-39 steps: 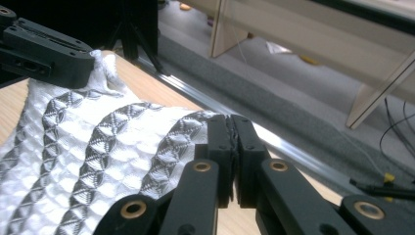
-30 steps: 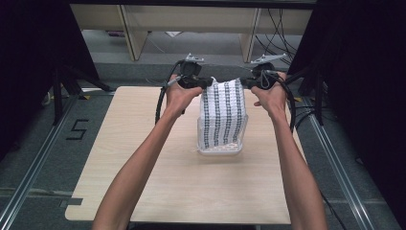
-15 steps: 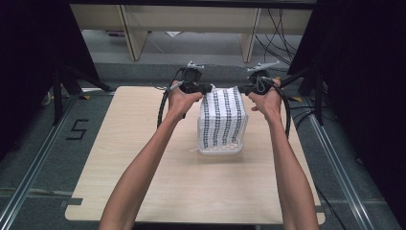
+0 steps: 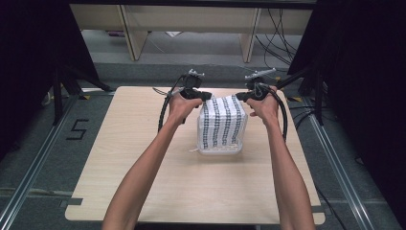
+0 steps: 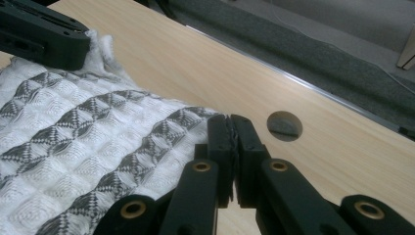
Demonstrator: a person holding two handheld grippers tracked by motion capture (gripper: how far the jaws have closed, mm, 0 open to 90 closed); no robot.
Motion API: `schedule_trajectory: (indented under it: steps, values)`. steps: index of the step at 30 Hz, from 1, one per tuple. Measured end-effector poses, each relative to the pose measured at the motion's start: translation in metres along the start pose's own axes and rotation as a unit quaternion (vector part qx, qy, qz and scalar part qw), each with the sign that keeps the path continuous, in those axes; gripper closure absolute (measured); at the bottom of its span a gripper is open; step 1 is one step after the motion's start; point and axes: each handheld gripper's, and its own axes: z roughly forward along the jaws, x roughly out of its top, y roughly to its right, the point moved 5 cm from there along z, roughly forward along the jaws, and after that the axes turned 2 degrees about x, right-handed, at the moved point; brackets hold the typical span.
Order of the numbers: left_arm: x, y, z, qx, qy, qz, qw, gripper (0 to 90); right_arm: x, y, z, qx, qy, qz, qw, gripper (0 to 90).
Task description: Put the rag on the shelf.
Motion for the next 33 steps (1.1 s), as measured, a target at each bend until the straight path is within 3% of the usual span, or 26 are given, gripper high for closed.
schedule_trajectory:
  steps: [1,4,7,9,11,13,16,17,18,19,23,26,28,31,33]
  values:
    - [-0.001,0.0,0.0,0.001,-0.001,-0.002,1.0,84.5,-0.001,0.0,-0.001,0.003,-0.012,-0.001,0.9999,88.7]
    - [-0.004,-0.001,0.002,-0.004,-0.011,-0.005,0.9999,84.0,-0.003,0.001,0.003,0.008,0.001,0.0,1.0,88.7]
    - [-0.007,-0.001,0.004,-0.008,-0.019,-0.008,0.9998,83.1,-0.007,0.001,0.004,0.01,-0.005,0.001,0.9999,88.6]
    - [-0.01,-0.002,0.005,-0.011,-0.025,-0.01,0.9996,82.4,-0.008,0.003,0.005,0.008,-0.008,-0.013,0.9999,88.5]
    - [-0.012,-0.002,0.006,-0.01,-0.032,-0.009,0.9994,81.0,-0.008,0.001,0.005,0.011,-0.011,-0.007,0.9998,88.1]
    - [-0.014,-0.003,0.006,-0.008,-0.037,-0.016,0.9992,75.4,-0.008,0.001,0.005,0.012,-0.013,-0.005,0.9998,86.5]
    - [-0.016,-0.006,0.006,-0.002,-0.049,-0.022,0.9986,64.7,-0.007,0.005,0.004,0.001,-0.007,-0.008,0.9999,75.4]
    - [-0.016,-0.007,0.004,0.0,-0.046,-0.028,0.9985,62.1,-0.008,0.003,0.002,0.004,-0.01,0.015,0.9998,71.5]
    - [-0.014,-0.009,0.002,0.006,-0.044,-0.035,0.9984,58.7,-0.007,0.006,0.001,-0.001,-0.004,0.014,0.9999,67.2]
    - [-0.013,-0.011,0.0,0.007,-0.041,-0.046,0.9981,54.2,-0.006,0.005,-0.002,-0.005,-0.001,0.035,0.9994,65.9]
    - [-0.008,-0.017,-0.01,0.009,-0.028,-0.065,0.9975,53.6,-0.005,0.009,-0.013,-0.005,0.002,0.054,0.9985,64.1]
    - [-0.006,-0.02,-0.017,0.012,-0.025,-0.07,0.9972,51.4,-0.005,0.014,-0.017,-0.01,0.008,0.043,0.999,63.3]
    - [-0.005,-0.021,-0.021,0.014,-0.023,-0.068,0.9973,51.3,-0.005,0.015,-0.02,-0.014,0.008,0.052,0.9985,63.3]
    - [-0.004,-0.022,-0.027,0.022,-0.022,-0.062,0.9976,49.6,-0.004,0.016,-0.023,-0.017,0.024,0.047,0.9985,62.2]
    - [-0.004,-0.022,-0.031,0.025,-0.022,-0.056,0.9979,48.7,-0.003,0.014,-0.028,-0.014,0.018,0.051,0.9985,60.8]
